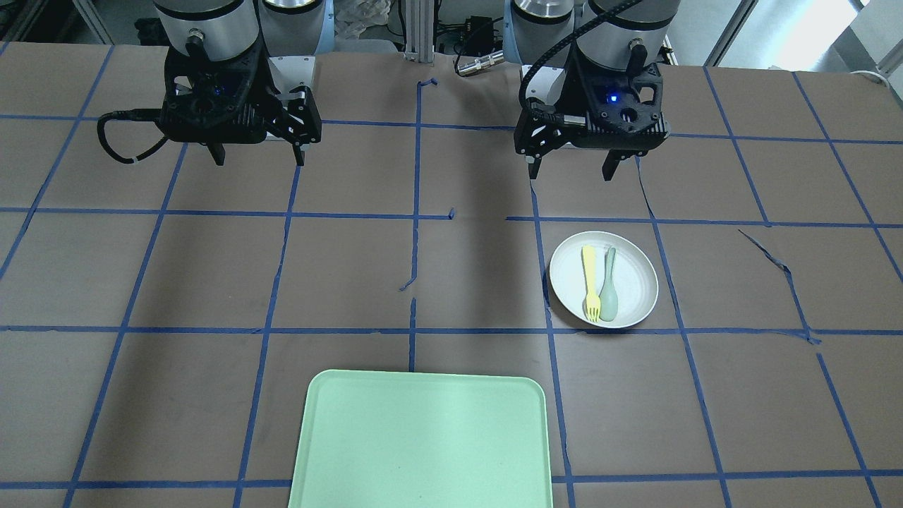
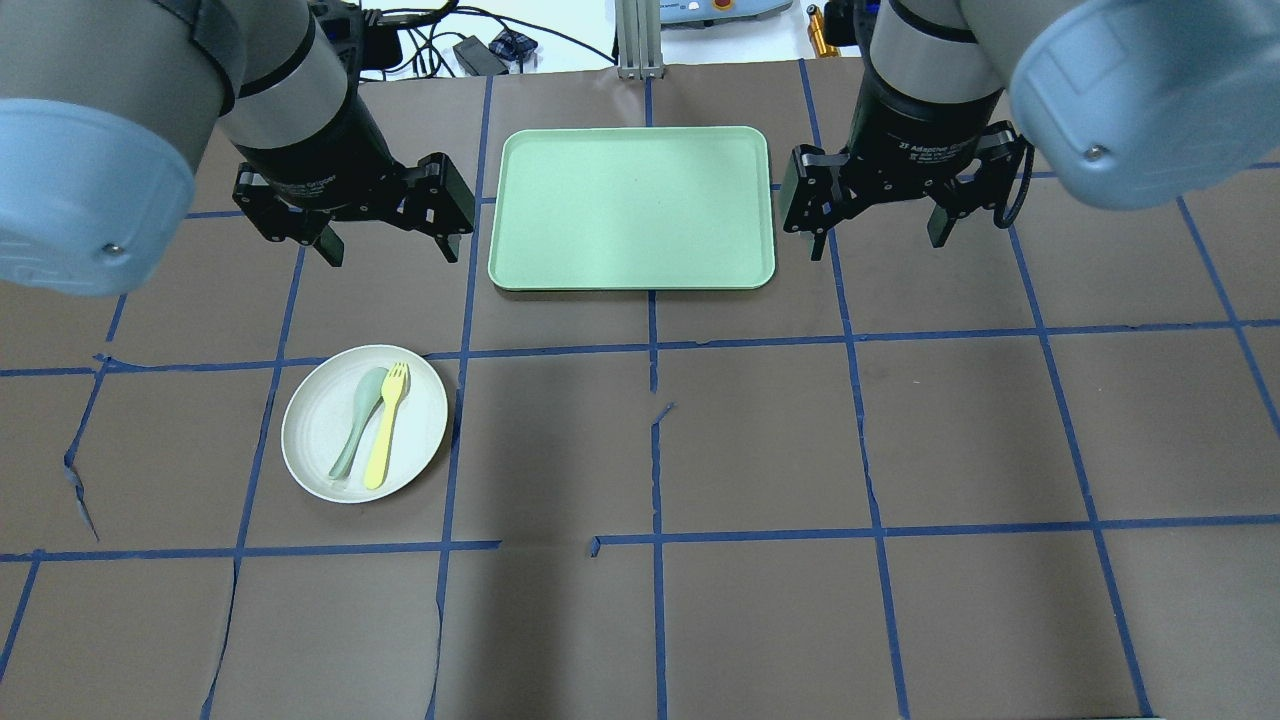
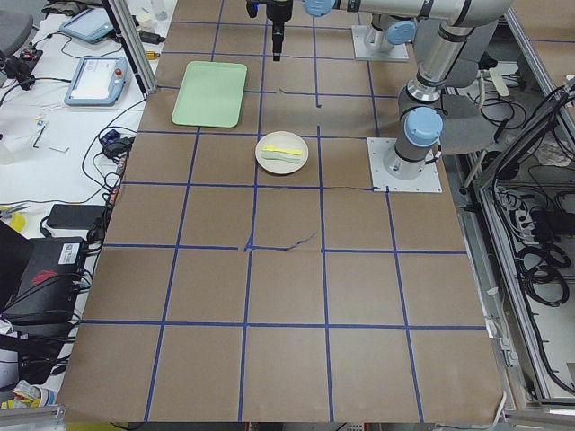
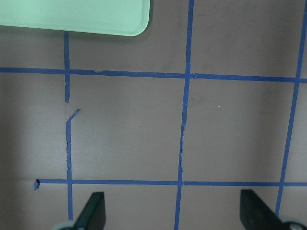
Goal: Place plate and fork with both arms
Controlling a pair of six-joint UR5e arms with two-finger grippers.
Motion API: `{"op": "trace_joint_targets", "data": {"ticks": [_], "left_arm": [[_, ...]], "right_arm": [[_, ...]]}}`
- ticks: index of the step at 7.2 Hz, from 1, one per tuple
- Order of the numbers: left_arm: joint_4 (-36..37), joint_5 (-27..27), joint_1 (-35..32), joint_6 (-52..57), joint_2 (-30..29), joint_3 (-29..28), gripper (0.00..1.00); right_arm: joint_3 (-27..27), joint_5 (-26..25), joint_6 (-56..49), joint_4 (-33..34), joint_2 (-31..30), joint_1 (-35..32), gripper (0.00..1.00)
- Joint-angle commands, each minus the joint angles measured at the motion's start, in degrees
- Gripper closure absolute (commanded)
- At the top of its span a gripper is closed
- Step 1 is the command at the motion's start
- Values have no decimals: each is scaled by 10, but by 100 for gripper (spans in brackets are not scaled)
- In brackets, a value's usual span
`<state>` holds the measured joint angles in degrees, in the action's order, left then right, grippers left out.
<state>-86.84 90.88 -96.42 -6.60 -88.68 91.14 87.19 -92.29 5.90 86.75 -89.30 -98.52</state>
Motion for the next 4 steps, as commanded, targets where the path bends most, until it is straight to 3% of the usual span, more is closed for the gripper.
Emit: {"op": "trace_joint_targets", "data": {"ticks": [1,4], "left_arm": [[0,0,0,-1,1,0,0],[15,4,19,11,1,10,0]], "right_arm": [[0,0,0,0,0,0,0],[-1,-1,-1,0,0,1,0]]}}
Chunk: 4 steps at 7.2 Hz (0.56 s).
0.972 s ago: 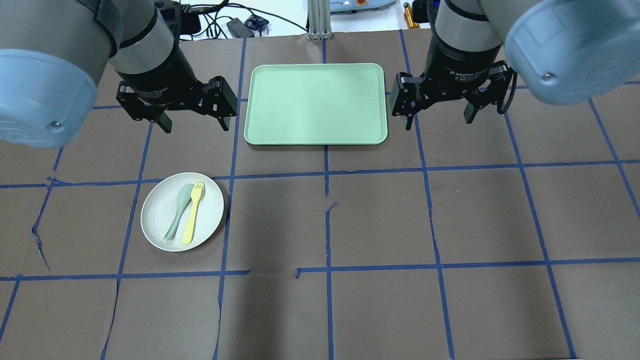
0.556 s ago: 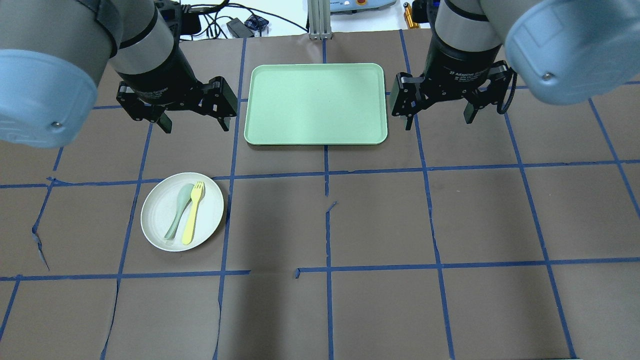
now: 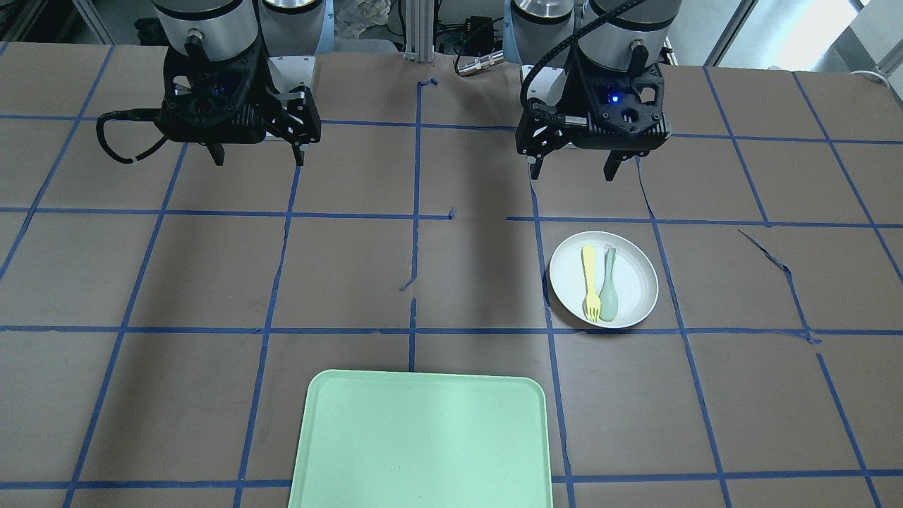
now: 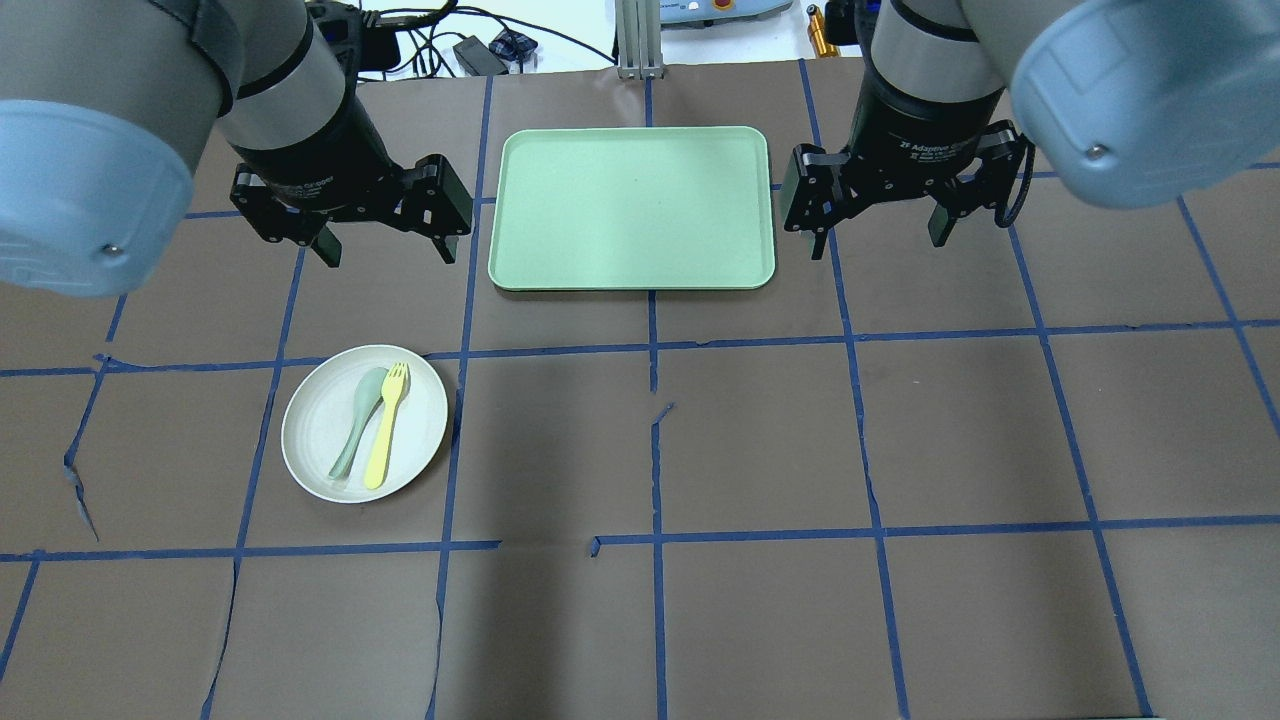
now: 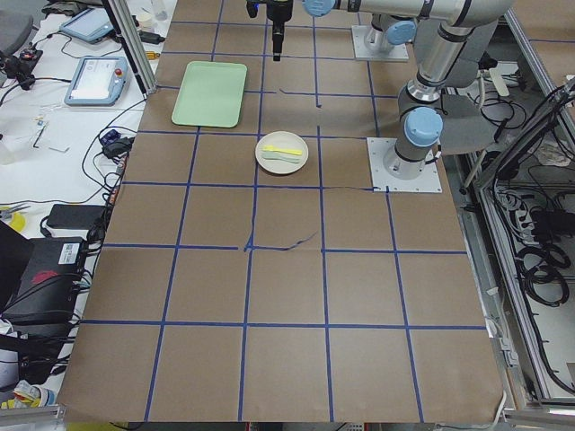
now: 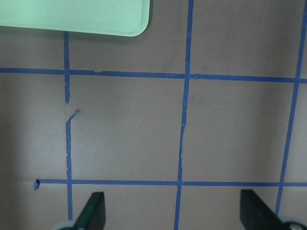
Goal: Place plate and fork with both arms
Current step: 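Lower the left gripper to the rim of the white plate and grasp it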
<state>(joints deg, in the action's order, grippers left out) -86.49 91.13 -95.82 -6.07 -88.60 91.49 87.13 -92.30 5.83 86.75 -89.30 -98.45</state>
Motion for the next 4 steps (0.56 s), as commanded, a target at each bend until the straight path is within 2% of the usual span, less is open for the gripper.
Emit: {"op": "trace_joint_targets", "data": {"ticks": [1,2,4], "left_arm": [[44,1,50,21,0,41,0],[81,1,106,73,1,100,0],[235,-4,232,199,-11,232,0]], "right_arm": [[1,-1,1,-1,0,0,0],[1,-1,0,-1,0,0,0],[3,-1,0,-1,0,-1,0]]}}
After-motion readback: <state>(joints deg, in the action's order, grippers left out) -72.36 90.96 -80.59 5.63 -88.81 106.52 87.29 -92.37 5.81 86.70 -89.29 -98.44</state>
